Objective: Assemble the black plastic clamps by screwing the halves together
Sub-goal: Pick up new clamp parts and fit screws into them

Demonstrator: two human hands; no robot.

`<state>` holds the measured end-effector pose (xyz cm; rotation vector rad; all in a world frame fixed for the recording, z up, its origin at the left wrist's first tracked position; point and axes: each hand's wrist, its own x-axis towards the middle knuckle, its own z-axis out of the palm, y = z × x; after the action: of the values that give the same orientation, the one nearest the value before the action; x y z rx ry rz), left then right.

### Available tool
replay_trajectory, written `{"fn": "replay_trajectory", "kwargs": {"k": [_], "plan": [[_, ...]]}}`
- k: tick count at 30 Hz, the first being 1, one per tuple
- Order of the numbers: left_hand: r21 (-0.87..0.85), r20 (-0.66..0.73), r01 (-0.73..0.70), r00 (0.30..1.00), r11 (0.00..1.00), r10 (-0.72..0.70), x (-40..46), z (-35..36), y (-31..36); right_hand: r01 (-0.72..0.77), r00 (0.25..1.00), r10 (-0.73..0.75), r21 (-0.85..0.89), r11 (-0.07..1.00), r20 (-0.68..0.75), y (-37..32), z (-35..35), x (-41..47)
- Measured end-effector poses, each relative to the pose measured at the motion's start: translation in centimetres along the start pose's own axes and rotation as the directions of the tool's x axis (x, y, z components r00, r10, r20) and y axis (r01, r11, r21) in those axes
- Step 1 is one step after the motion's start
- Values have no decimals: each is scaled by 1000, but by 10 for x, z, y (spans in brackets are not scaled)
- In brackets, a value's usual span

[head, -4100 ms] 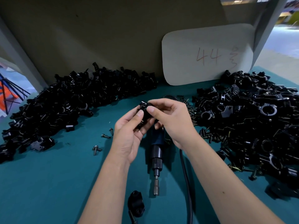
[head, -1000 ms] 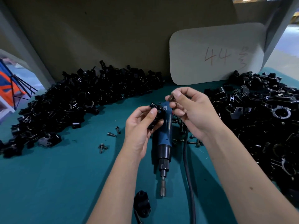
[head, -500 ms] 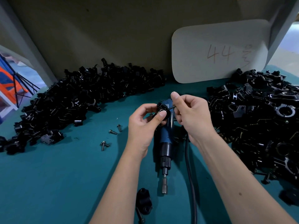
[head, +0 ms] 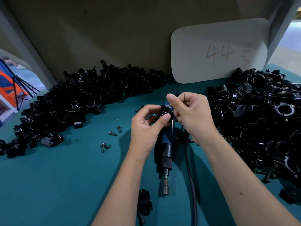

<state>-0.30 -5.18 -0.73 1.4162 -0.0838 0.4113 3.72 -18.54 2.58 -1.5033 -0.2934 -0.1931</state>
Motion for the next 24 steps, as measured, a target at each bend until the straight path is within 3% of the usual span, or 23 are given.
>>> {"fn": "replay_trajectory", "kwargs": {"k": [6, 10, 14, 18, 24], "plan": [[49, -16, -20, 1000, 999, 21, 0, 2, 1, -17, 998, 20, 36, 999, -64, 1, 2, 0], [28, -23, -13, 1000, 1000, 14, -1, 2, 1, -5, 999, 4, -27, 1000, -33, 1, -1, 1], [12, -19, -19, 1000, 1000, 19, -1, 1, 0, -46, 999, 45, 43, 998, 18, 2, -1, 1], [39, -11, -17, 1000, 999, 17, -1, 3, 0, -18, 998, 18, 1, 1000, -66, 3, 1, 1], [-3, -17, -14, 1000, 1000, 14, -1, 1, -1, -132, 991, 129, 213, 968, 29, 3, -1, -1]]}}
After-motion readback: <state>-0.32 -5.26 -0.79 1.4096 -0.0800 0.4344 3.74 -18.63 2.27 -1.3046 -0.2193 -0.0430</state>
